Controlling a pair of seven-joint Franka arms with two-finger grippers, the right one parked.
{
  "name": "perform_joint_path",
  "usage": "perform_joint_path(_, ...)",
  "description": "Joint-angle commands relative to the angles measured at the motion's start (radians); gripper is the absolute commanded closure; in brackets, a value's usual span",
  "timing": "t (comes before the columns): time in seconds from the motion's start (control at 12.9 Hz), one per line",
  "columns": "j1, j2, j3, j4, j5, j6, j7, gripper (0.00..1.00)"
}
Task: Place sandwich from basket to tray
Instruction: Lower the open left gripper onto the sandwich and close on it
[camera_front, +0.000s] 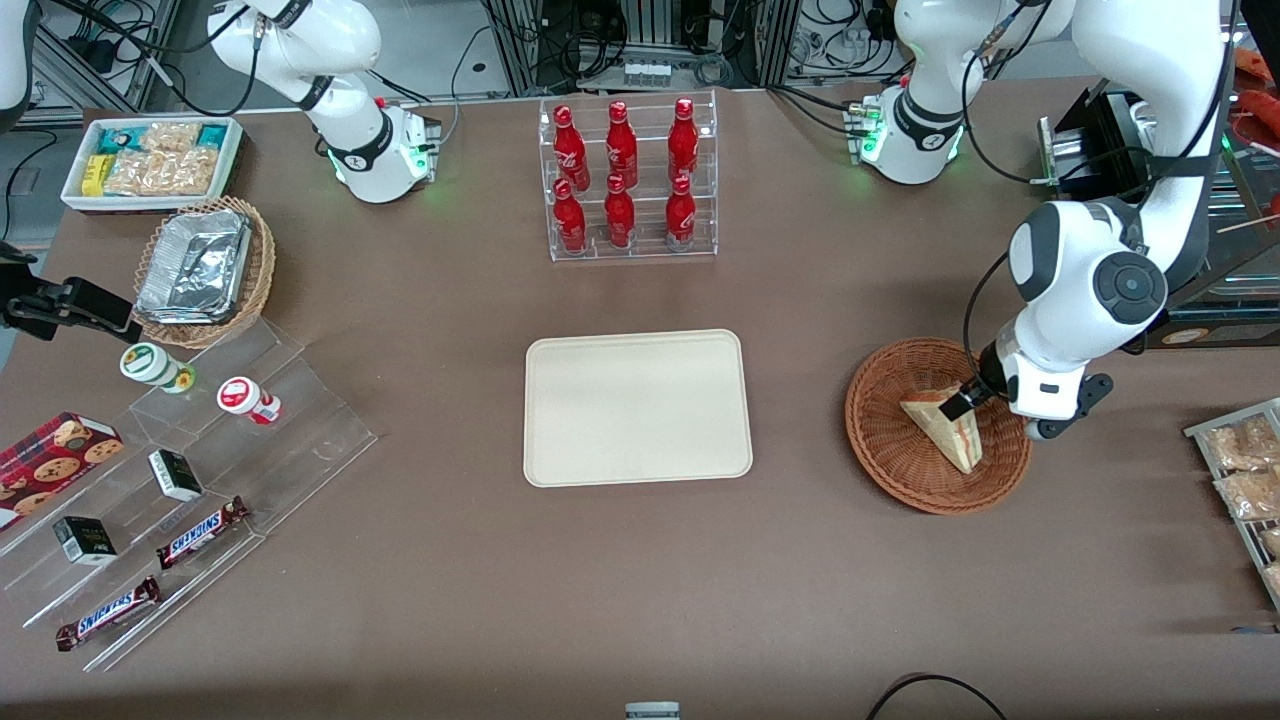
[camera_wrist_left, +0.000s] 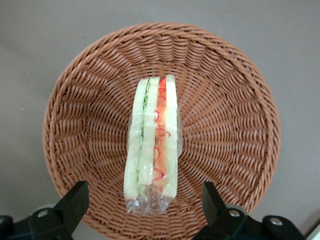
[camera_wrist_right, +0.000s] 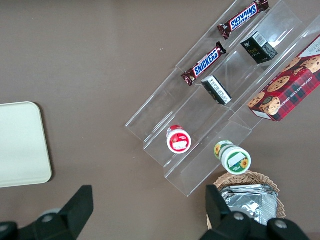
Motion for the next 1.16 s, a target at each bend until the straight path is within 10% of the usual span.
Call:
perform_joint_path(0.0,0.002,0.024,-0.004,-0.001,-0.013,0.044,-0.066,0.0)
perform_joint_path(0.78,-0.004,0.116,-0.004,-0.004,-0.013,0.085,-0.128,0.02)
perform_joint_path(0.85,-0.007,0.12,-0.004,-0.004,-0.013,0.085,-0.139,0.13)
perform_joint_path(1.01,-0.007,0.118,-0.004,-0.004,-0.011,0.081,-0.152,0.87)
perform_joint_path(1.09,-0.007,0.115,-0.004,-0.002,-0.006,0.073,-0.143,1.0)
